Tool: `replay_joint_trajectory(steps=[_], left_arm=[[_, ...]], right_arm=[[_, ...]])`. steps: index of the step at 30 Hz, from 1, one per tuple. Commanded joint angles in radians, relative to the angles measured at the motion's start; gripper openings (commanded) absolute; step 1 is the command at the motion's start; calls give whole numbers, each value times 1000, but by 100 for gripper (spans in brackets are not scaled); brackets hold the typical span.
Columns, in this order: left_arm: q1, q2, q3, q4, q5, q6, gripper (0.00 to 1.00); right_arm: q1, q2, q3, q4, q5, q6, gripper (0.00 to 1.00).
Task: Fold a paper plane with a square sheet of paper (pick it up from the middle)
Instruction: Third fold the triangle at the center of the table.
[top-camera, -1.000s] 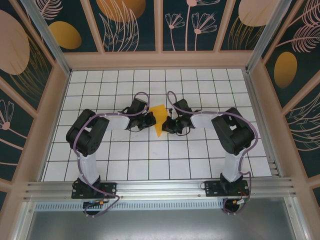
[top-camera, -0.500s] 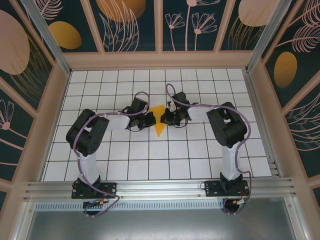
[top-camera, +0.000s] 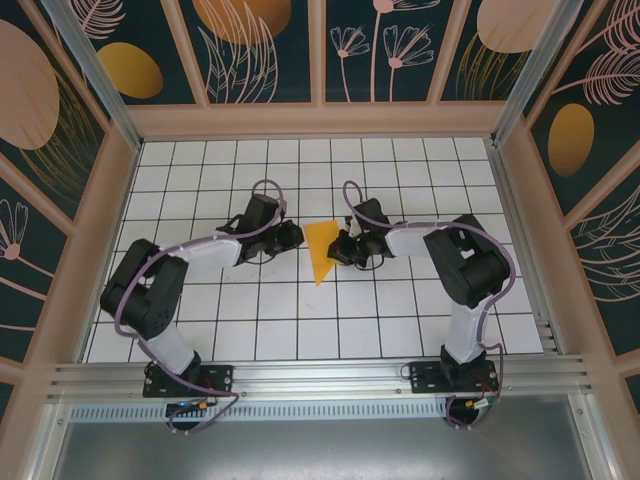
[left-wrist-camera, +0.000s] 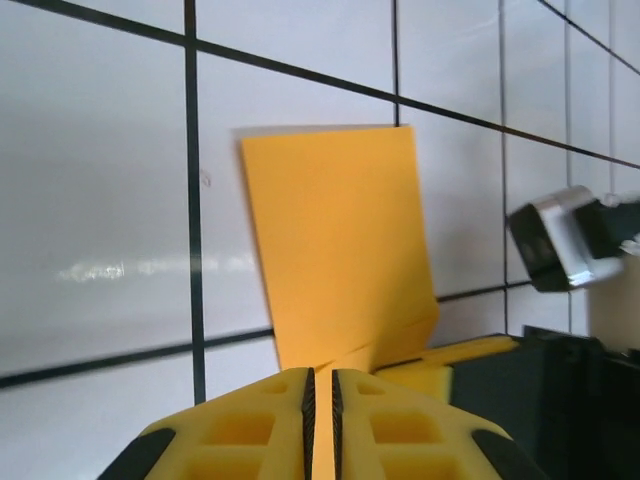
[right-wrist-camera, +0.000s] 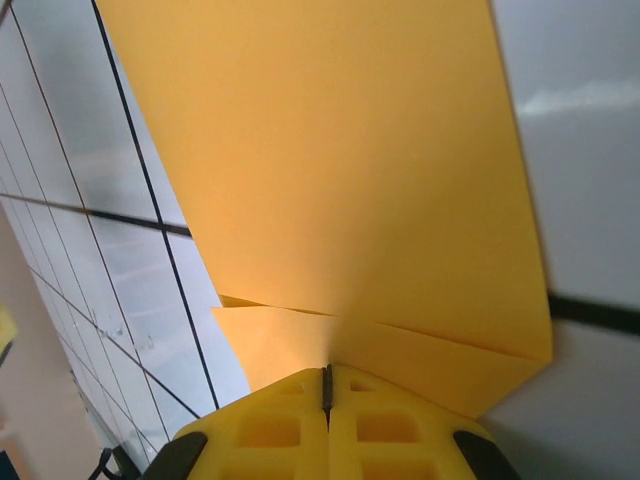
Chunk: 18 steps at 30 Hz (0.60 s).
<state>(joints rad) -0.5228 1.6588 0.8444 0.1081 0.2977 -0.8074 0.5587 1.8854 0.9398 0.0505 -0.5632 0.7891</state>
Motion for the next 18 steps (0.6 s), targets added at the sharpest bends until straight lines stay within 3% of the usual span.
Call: replay_joint_trajectory(steps=[1, 10, 18], left_arm=[[-20, -37, -85, 93, 51, -83, 12], [-127, 7, -141, 176, 96, -159, 1], [-161, 108, -120, 125, 93, -159, 0]], right_arm=[[14, -17, -18, 50, 15, 91, 0], [13, 4, -6, 70, -10, 79, 0], [10, -14, -5, 72, -18, 43, 0]])
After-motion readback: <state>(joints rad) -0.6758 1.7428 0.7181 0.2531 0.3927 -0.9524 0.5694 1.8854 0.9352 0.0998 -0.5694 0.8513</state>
